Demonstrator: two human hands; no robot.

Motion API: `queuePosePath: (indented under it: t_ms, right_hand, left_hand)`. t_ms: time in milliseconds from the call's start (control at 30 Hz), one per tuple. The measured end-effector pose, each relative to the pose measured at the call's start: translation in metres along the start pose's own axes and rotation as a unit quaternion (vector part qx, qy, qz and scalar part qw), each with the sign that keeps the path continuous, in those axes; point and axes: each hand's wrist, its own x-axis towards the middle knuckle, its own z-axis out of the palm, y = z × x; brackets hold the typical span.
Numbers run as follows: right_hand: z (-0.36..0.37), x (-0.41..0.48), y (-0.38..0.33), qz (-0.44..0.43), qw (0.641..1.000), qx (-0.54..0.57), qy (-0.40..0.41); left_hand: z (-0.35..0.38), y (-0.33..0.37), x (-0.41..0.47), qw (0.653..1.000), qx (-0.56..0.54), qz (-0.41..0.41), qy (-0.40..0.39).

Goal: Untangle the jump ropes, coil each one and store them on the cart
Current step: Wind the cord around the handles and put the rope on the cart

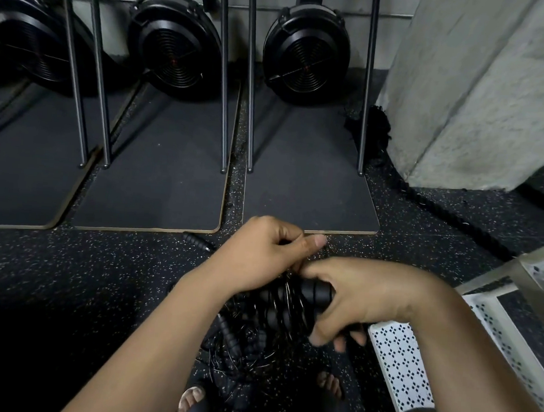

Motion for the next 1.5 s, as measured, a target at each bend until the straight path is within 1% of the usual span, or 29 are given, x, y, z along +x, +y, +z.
queuePosePath:
  t_ms: [100, 167, 200, 233, 267, 300, 333, 367, 400, 433, 467, 500, 567, 600, 667, 800, 833, 900, 967, 1067, 1133, 1200, 1267, 1333, 1400, 1500]
  right_hand:
    - [-0.003, -0.011, -0.004, -0.033, 0.996, 0.047, -0.064]
    - [-0.005, -0.016, -0.006, -0.070, 0.990, 0.082, -0.096]
    - [-0.006, -0.017, -0.006, -0.094, 0.985, 0.102, -0.103]
    - [-0.007, -0.018, -0.006, -0.120, 0.980, 0.125, -0.100]
    - [-0.008, -0.019, -0.006, -0.148, 0.974, 0.146, -0.086]
    - [-0.009, -0.019, -0.005, -0.175, 0.968, 0.166, -0.065]
    - [-0.010, -0.020, -0.005, -0.201, 0.961, 0.186, -0.038]
    - [-0.011, -0.020, -0.004, -0.223, 0.953, 0.204, -0.011]
    - [-0.013, -0.020, -0.004, -0.241, 0.944, 0.222, 0.020]
    - [-0.015, -0.019, -0.004, -0.253, 0.935, 0.241, 0.055]
    - [-0.016, -0.019, -0.005, -0.257, 0.927, 0.259, 0.093]
    - [-0.017, -0.018, -0.006, -0.258, 0.918, 0.272, 0.131]
    - [-0.017, -0.017, -0.007, -0.254, 0.900, 0.290, 0.206]
    - [-0.016, -0.016, -0.007, -0.251, 0.890, 0.296, 0.238]
    - [-0.014, -0.010, -0.008, -0.250, 0.872, 0.306, 0.291]
    - [-0.014, 0.003, -0.003, -0.225, 0.840, 0.266, 0.415]
    - [-0.016, 0.005, 0.000, -0.207, 0.834, 0.243, 0.450]
    - [-0.018, 0.008, 0.004, -0.143, 0.828, 0.164, 0.517]
    - [-0.019, 0.009, 0.008, -0.088, 0.823, 0.107, 0.551]
    - [-0.019, 0.012, 0.010, -0.066, 0.833, 0.090, 0.542]
    - [-0.018, 0.013, 0.010, -0.028, 0.858, 0.050, 0.510]
    - [-0.014, 0.014, 0.009, 0.011, 0.891, 0.013, 0.453]
    - [-0.012, 0.015, 0.009, 0.025, 0.921, 0.014, 0.388]
    - [-0.012, 0.013, 0.009, 0.031, 0.944, 0.021, 0.328]
    - [-0.012, 0.010, 0.010, 0.047, 0.962, 0.003, 0.270]
    - [-0.010, 0.007, 0.011, 0.071, 0.984, -0.033, 0.160]
  left_hand:
    - [-0.005, 0.002, -0.002, 0.994, -0.096, -0.018, -0.059]
    - [-0.008, 0.006, -0.001, 0.987, -0.139, -0.022, -0.081]
    - [-0.010, 0.010, -0.001, 0.984, -0.150, -0.030, -0.091]
    - [-0.009, 0.001, 0.000, 0.981, -0.169, -0.040, -0.086]
    - [-0.009, -0.008, 0.001, 0.976, -0.194, -0.067, -0.068]
    - [-0.008, -0.012, -0.001, 0.971, -0.208, -0.111, -0.041]
    - [-0.009, -0.022, -0.002, 0.969, -0.199, -0.143, -0.013]
    - [-0.010, -0.026, -0.007, 0.975, -0.167, -0.145, -0.026]
    - [-0.011, -0.026, -0.010, 0.972, -0.166, -0.165, -0.020]
    - [-0.013, -0.020, -0.013, 0.977, -0.130, -0.167, -0.008]
    - [-0.012, -0.014, -0.010, 0.987, -0.103, -0.125, 0.002]
    - [-0.011, -0.009, -0.005, 0.988, -0.125, -0.095, 0.002]
    - [-0.008, -0.005, 0.003, 0.982, -0.168, -0.082, -0.010]
    - [-0.006, -0.011, 0.006, 0.985, -0.154, -0.066, -0.027]
    - [0.000, -0.023, 0.009, 0.993, -0.097, -0.068, -0.031]
    - [0.004, -0.026, 0.010, 0.996, -0.005, -0.075, -0.038]
    - [0.003, -0.027, 0.009, 0.996, 0.005, -0.079, -0.034]
    - [0.000, -0.029, 0.008, 0.997, 0.012, -0.067, -0.019]
    - [-0.004, -0.028, 0.009, 0.999, 0.016, -0.049, -0.005]
    - [-0.006, -0.027, 0.009, 1.000, 0.015, -0.027, 0.007]
    - [-0.004, -0.027, 0.009, 0.999, 0.034, -0.012, 0.027]
    - [-0.004, -0.026, 0.008, 0.998, 0.042, -0.002, 0.043]
    - [-0.003, -0.024, 0.007, 0.998, 0.043, 0.009, 0.049]
    - [-0.002, -0.023, 0.006, 0.998, 0.047, 0.018, 0.047]
    - [0.000, -0.021, 0.004, 0.998, 0.046, 0.019, 0.028]
    - [0.004, -0.019, 0.002, 0.999, 0.028, 0.011, -0.024]
